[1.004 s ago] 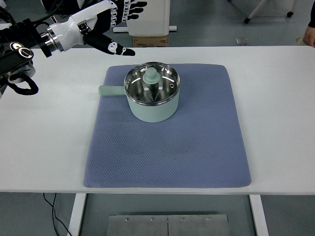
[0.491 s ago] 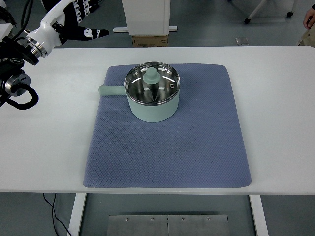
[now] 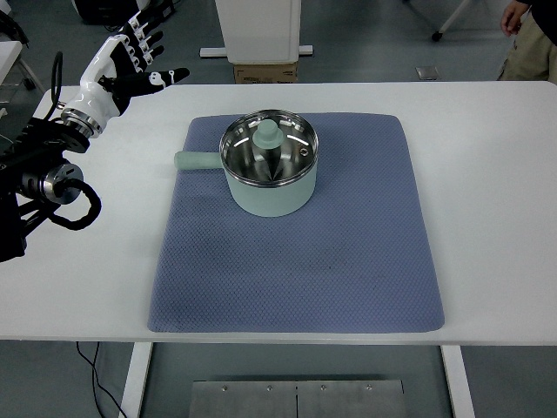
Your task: Rotate green pot handle
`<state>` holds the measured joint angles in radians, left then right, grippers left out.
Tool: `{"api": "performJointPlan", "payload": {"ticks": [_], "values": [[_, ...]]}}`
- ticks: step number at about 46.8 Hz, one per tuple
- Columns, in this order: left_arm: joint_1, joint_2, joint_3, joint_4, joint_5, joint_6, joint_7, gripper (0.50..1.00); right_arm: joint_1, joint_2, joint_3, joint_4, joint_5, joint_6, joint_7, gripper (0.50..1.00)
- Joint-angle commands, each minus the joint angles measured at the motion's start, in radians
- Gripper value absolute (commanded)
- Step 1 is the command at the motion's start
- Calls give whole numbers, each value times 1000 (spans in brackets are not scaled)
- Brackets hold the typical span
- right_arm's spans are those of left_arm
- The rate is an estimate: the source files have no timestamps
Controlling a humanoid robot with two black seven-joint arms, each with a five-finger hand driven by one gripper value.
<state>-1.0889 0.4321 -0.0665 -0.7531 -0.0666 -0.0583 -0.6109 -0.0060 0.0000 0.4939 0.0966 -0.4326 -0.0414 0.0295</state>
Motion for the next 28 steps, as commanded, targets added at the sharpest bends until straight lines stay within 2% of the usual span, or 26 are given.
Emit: {"api": "performJointPlan", "payload": {"ticks": [1, 28], "values": [[14, -3, -1, 0, -24, 6, 0, 1000, 0, 0, 0, 0, 0, 0, 0, 1000], [84, -29, -7, 0, -185, -11, 0, 1000, 0, 0, 0, 0, 0, 0, 0, 1000]]}}
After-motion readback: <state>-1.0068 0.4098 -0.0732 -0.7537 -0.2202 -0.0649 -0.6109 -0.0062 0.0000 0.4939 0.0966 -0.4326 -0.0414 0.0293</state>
